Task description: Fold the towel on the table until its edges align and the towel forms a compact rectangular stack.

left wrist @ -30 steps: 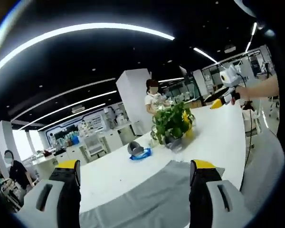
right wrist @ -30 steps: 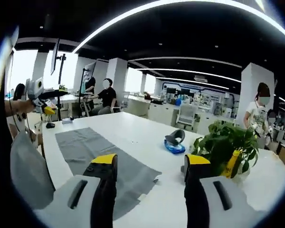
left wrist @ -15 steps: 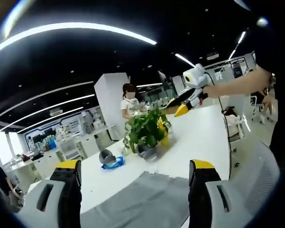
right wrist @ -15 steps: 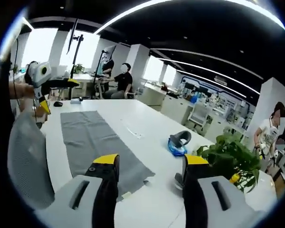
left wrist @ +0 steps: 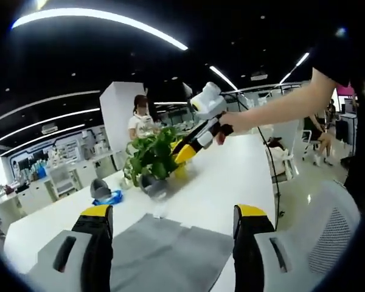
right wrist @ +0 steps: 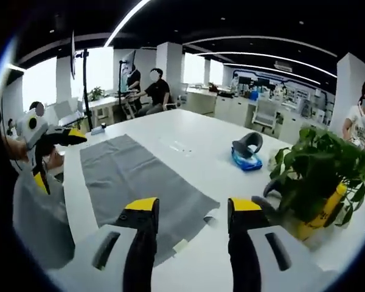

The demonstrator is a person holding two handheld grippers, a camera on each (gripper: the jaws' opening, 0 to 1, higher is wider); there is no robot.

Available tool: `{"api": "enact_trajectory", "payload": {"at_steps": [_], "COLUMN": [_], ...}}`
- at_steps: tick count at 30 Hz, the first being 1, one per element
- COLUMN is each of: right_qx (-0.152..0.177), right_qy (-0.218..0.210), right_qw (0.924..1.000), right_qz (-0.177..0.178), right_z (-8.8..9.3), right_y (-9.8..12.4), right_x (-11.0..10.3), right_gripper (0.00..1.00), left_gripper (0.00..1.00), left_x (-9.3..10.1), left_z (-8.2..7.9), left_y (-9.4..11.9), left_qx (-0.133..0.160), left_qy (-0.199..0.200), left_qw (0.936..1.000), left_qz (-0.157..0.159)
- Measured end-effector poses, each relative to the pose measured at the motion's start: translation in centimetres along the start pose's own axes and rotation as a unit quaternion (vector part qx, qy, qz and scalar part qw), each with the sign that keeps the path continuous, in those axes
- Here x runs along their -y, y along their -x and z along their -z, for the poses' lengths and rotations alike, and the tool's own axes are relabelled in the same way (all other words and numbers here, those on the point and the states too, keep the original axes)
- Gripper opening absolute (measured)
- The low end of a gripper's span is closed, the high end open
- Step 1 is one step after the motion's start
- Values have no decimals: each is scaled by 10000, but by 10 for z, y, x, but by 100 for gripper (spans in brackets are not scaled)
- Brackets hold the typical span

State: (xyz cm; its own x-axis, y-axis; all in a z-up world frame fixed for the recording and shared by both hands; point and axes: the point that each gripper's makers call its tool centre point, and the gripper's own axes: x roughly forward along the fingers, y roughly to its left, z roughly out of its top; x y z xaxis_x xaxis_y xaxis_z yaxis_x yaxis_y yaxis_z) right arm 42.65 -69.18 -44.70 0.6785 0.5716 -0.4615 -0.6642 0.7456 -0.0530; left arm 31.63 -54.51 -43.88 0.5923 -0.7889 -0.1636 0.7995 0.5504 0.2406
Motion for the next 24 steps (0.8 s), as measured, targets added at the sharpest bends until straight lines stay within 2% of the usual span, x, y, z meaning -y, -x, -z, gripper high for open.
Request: {"api": "enact_trajectory", "payload": {"at_steps": [2,5,7,9,12,17,20,24], "right_qx": [32,48,57,21,-43,-117,-199,-290], "right_qy": [-125,-665,-719,-806,-858,-863,-898,-907], "right_qw": [9999,9978,9974,9967,9963,9962,9958,9955], "right_qz": [55,-12,-8,4,-2,-19,-22,-3], "right_z": [4,14,18,21,24,29,34,40], "right_y": [-7,-20,-25,-29,-32,-32,-34,-36], "right_x": [0,-5,-5,-5,-6,-6,-5,-3], "right_gripper": [44,43,43,42,42,40,40,40], "left_gripper": [85,83,78,69,68,61,56,41], "left_x": [10,29,39,46,62,90,103,121], "left_z": [8,22,31,39,63,97,107,117], "left_y": [-11,-28,-36,-46,-58,-72,-80,-89], "left_qx": [-108,-242,-335,-367,-735,-1303,-1513,-1767], "left_qy": [33,24,-3,-127,47,-71,-40,19], "left_qw": [9999,9989,9977,9969,9919,9775,9695,9571], "left_qz": [129,404,590,687,1032,1656,1930,2295]}}
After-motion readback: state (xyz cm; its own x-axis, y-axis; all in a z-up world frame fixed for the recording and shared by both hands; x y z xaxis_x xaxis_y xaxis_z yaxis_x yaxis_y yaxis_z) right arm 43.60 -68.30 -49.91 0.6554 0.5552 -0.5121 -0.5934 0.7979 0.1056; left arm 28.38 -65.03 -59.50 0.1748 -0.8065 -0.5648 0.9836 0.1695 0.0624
